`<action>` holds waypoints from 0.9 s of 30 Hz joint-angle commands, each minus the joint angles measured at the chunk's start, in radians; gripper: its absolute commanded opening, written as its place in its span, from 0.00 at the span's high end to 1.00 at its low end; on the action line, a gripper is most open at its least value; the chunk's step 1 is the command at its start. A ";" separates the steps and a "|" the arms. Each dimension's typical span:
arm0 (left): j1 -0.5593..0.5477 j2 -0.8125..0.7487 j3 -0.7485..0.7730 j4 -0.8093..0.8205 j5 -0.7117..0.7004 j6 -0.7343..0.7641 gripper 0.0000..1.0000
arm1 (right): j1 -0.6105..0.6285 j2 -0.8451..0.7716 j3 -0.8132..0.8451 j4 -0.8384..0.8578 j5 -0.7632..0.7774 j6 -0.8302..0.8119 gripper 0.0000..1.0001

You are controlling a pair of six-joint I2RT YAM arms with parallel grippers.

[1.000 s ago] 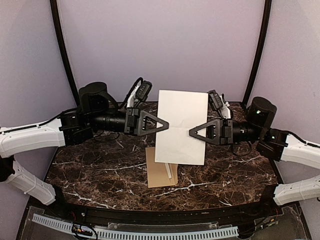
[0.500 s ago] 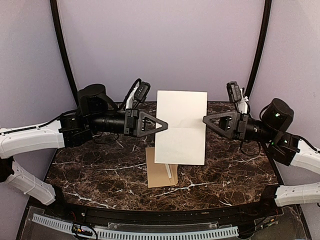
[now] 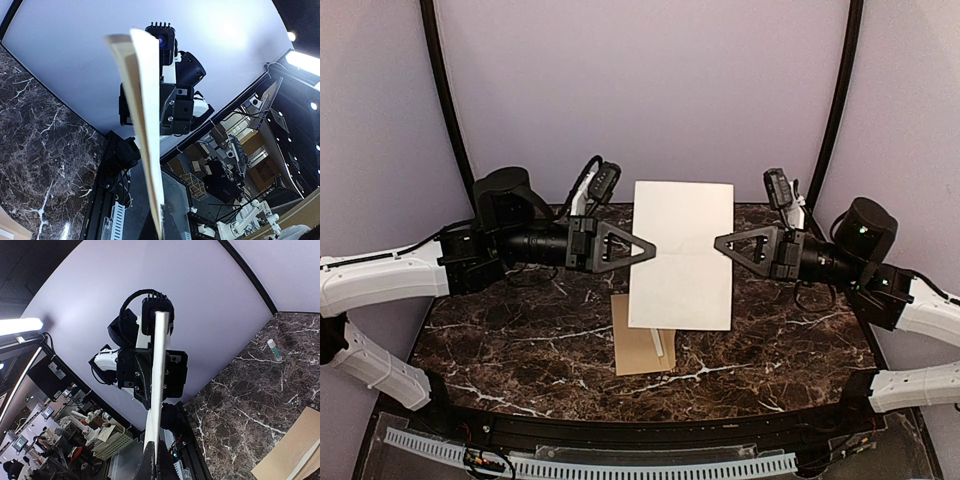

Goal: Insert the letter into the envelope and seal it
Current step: Fold the letter.

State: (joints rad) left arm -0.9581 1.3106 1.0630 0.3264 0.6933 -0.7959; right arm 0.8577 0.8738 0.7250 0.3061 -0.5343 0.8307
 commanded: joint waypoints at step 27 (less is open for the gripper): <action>0.002 -0.025 -0.044 0.043 0.032 -0.010 1.00 | 0.004 0.042 0.066 0.021 0.046 -0.026 0.80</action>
State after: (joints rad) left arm -0.9577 1.3106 1.0428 0.3634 0.7040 -0.8200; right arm 0.8577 0.9054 0.7391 0.3050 -0.5163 0.8246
